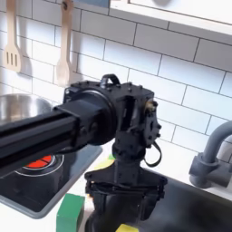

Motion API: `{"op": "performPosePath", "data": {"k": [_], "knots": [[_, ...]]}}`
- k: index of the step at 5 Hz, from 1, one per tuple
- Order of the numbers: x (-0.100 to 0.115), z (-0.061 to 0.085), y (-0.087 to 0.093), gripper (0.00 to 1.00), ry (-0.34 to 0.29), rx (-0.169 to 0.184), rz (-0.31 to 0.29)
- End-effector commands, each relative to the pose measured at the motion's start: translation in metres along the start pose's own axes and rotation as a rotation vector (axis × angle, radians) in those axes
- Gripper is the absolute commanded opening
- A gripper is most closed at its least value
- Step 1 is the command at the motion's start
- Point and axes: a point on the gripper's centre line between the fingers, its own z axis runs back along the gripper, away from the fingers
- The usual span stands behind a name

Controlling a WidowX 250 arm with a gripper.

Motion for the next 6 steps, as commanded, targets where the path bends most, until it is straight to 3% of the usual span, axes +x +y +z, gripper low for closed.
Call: {"op": "performPosePath", "data": {"k": [1,4,6], "knots": [[-0.013,-0.002,-0.005,1.00,0.050,0.039,0.047],[-0.005,-0.016,0.004,1.00,0.038,0.082,0.072],[-0.008,-0.028,0.014,1.00,0.028,0.095,0.031]]}}
